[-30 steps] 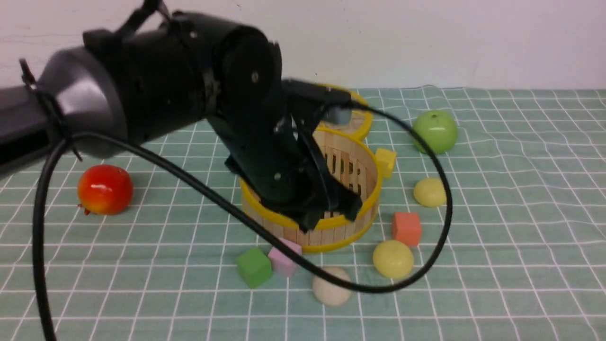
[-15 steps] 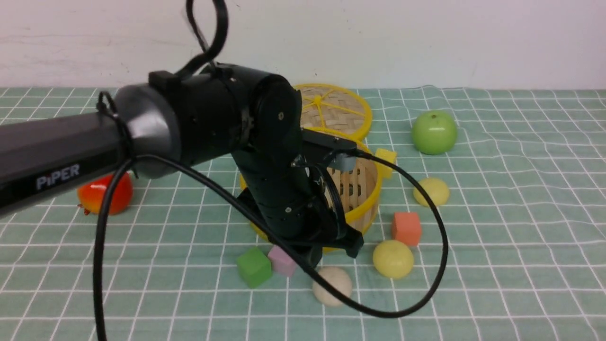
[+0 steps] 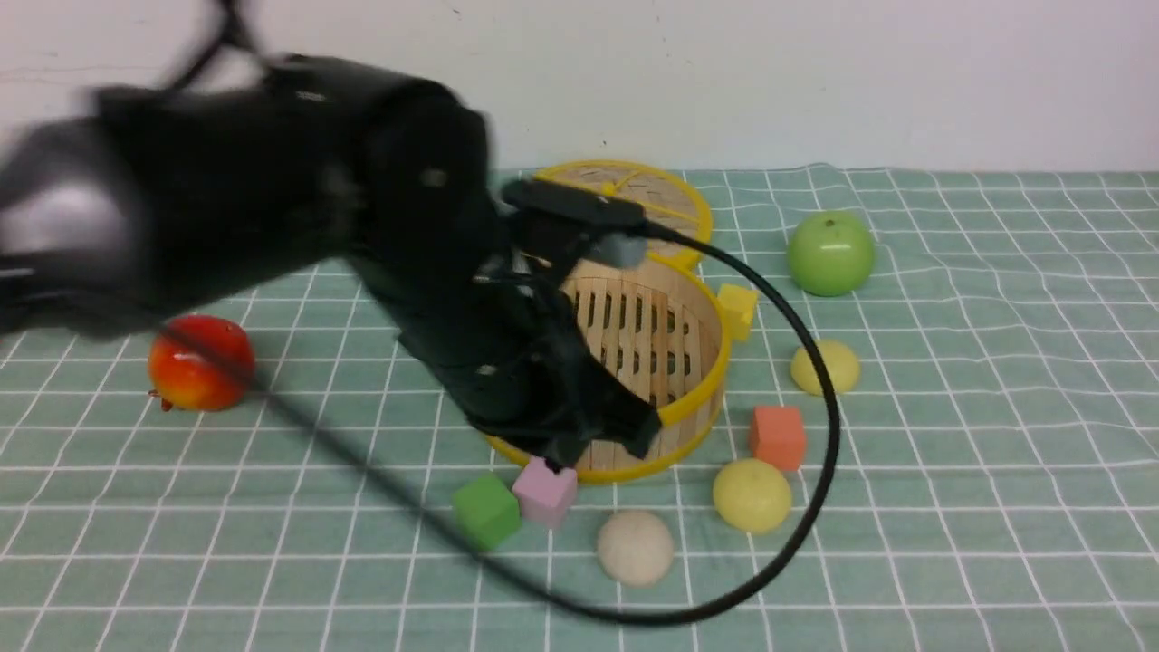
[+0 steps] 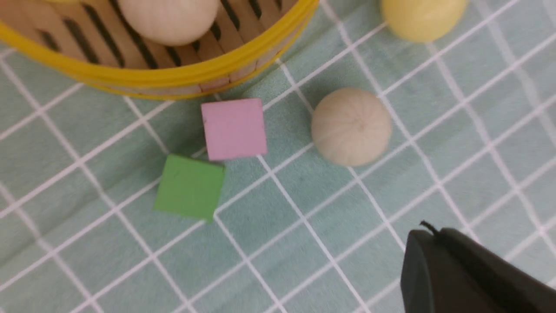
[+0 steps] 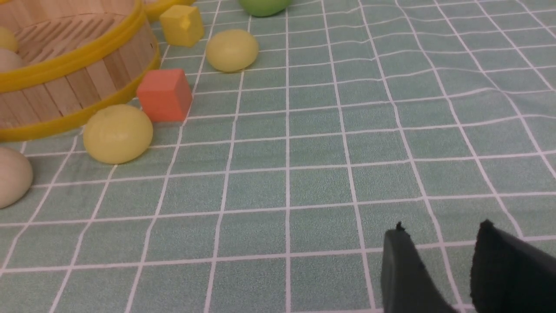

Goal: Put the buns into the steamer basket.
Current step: Use the right arm to grab a steamed stuffed bun

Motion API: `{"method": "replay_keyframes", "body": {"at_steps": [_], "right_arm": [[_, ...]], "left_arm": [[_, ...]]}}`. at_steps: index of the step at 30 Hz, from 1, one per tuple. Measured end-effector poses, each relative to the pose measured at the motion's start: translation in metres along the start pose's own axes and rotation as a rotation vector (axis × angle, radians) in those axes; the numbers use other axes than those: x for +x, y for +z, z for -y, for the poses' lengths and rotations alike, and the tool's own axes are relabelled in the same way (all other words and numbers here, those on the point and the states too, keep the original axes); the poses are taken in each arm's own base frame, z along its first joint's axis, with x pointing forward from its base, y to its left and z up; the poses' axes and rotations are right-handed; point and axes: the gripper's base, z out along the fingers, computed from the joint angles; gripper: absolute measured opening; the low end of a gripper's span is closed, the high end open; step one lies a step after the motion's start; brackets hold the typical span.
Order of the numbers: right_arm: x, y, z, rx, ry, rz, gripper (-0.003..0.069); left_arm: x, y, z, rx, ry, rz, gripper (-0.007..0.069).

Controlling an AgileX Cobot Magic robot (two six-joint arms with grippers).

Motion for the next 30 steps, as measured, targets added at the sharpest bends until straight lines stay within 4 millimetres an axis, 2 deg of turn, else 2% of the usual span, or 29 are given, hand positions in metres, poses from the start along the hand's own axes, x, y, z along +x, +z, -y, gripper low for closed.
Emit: {"method": "replay_keyframes", "body": {"at_steps": [1,2,6,10,15,16,18,19,20,22,27,30], "right_arm": [[0.0,0.0,0.0,0.0,0.0,0.0,0.0239],[0.0,0.0,0.0,0.0,0.0,0.0,0.0239],[0.0,0.0,0.0,0.0,0.0,0.0,0.0239],[0.0,0.0,0.0,0.0,0.0,0.0,0.0239],[0.0,0.0,0.0,0.001,0.0,0.0,0.0239],[0.0,0.0,0.0,0.001,0.0,0.0,0.0239],[0.0,0.0,0.0,0.001,0.0,0.0,0.0239],[0.0,0.0,0.0,0.001,0.0,0.0,0.0239],[0.0,0.0,0.0,0.001,0.0,0.0,0.0239],[0.0,0.0,0.0,0.001,0.0,0.0,0.0239],[-0.001,0.0,0.0,-0.002,0.01,0.018,0.0239],[-0.003,0.001,-0.004,-0.048,0.195,0.055,0.0239]], "left_arm": [[0.003,-0.001,0.0,0.0,0.0,0.004,-0.0014],[0.017,-0.023,-0.001,0.006,0.001,0.073,-0.0014],[0.054,-0.052,-0.004,0.017,0.0,0.203,-0.0014],[0.107,-0.075,-0.009,0.051,-0.024,0.394,-0.0014],[0.166,-0.087,-0.017,0.097,-0.069,0.646,-0.0014],[0.169,-0.09,-0.017,0.102,-0.071,0.669,-0.0014],[0.194,-0.093,-0.022,0.118,-0.086,0.803,-0.0014],[0.195,-0.091,-0.022,0.117,-0.086,0.803,-0.0014],[0.207,-0.092,-0.025,0.124,-0.091,0.871,-0.0014],[0.218,-0.091,-0.027,0.129,-0.094,0.917,-0.0014],[0.228,-0.089,-0.029,0.134,-0.096,0.944,-0.0014],[0.229,-0.089,-0.029,0.135,-0.096,0.945,-0.0014]]}}
